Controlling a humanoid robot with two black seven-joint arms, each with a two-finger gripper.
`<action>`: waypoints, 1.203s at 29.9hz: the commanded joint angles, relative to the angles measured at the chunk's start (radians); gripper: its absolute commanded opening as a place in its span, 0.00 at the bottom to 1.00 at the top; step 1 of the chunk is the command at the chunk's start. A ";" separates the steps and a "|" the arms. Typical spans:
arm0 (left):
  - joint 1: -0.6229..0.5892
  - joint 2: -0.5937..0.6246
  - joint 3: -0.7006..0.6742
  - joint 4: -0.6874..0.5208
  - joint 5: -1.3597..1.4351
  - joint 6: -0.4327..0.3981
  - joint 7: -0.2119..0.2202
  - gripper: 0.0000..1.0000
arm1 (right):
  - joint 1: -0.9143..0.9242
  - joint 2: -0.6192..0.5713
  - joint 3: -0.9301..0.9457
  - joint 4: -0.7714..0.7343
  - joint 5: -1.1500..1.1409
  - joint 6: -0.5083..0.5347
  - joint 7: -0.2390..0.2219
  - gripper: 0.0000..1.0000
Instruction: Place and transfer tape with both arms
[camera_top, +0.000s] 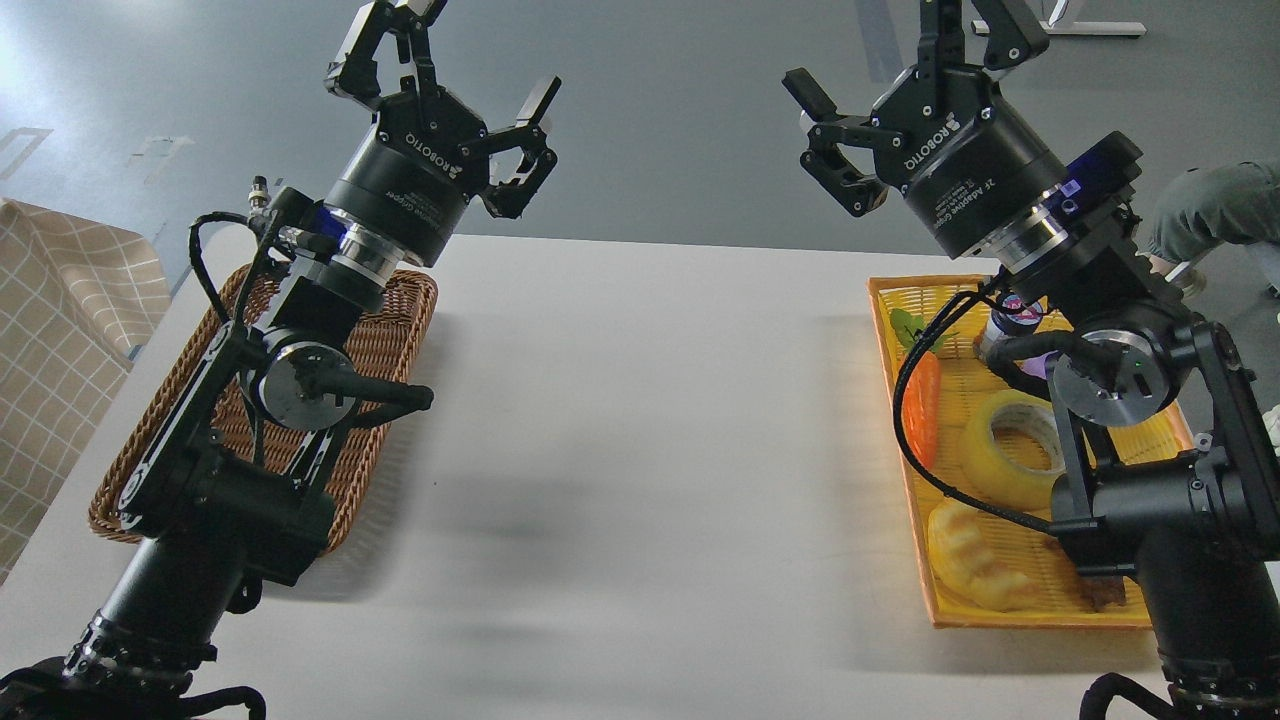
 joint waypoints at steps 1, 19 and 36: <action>0.007 0.001 -0.010 0.001 -0.001 0.001 0.000 0.98 | -0.001 0.000 0.006 0.000 0.001 0.000 0.003 1.00; 0.008 -0.008 -0.040 -0.005 -0.004 -0.002 0.001 0.98 | -0.003 0.000 0.032 0.002 0.001 -0.009 0.011 1.00; 0.010 -0.021 -0.036 -0.008 -0.005 -0.001 0.004 0.98 | -0.003 0.000 0.089 0.010 0.004 -0.001 0.011 1.00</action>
